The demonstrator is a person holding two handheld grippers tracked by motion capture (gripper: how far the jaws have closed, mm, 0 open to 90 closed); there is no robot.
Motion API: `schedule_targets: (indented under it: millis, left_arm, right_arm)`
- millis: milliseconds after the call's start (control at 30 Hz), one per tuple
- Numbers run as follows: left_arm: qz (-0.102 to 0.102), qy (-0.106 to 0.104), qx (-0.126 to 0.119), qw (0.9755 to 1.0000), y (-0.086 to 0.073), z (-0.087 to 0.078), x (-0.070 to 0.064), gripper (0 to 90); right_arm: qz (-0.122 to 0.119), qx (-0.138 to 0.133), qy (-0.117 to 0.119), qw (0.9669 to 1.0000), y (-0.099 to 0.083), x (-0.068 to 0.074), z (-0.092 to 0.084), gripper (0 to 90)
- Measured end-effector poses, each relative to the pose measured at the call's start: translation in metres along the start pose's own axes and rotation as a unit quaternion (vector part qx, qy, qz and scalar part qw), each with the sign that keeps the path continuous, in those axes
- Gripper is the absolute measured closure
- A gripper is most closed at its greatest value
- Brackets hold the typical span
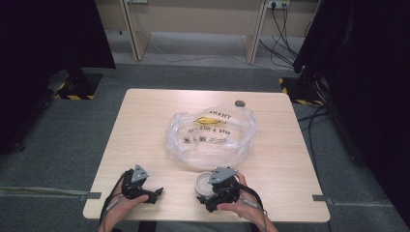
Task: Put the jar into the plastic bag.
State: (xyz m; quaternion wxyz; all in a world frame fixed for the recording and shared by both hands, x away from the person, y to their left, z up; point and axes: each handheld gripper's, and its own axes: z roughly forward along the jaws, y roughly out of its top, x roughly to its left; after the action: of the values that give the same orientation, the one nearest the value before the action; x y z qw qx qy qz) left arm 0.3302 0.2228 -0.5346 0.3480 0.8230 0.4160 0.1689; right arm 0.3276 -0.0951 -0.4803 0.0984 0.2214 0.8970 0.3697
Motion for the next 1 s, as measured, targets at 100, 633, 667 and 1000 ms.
schedule_targets:
  millis: [100,633,667,1000]
  left_arm:
    - [0.000,0.000,0.000,1.0000,0.000,0.000,0.000,0.0]
    - [0.000,0.000,0.000,1.0000,0.000,0.000,0.000,0.0]
    - [0.001,0.000,0.000,1.0000,0.000,0.000,0.000,0.0]
    - [0.000,0.000,0.000,1.0000,0.000,0.000,0.000,0.0]
  right_arm:
    - [0.000,0.006,-0.002,1.0000,0.000,0.000,0.004,6.9]
    - [-0.008,-0.017,0.015,0.9997,0.011,0.004,-0.005,9.9]
    - [-0.011,-0.018,0.017,0.9996,0.014,0.004,-0.007,9.9]
    - [-0.029,-0.010,0.035,0.9989,0.037,0.003,-0.015,9.9]
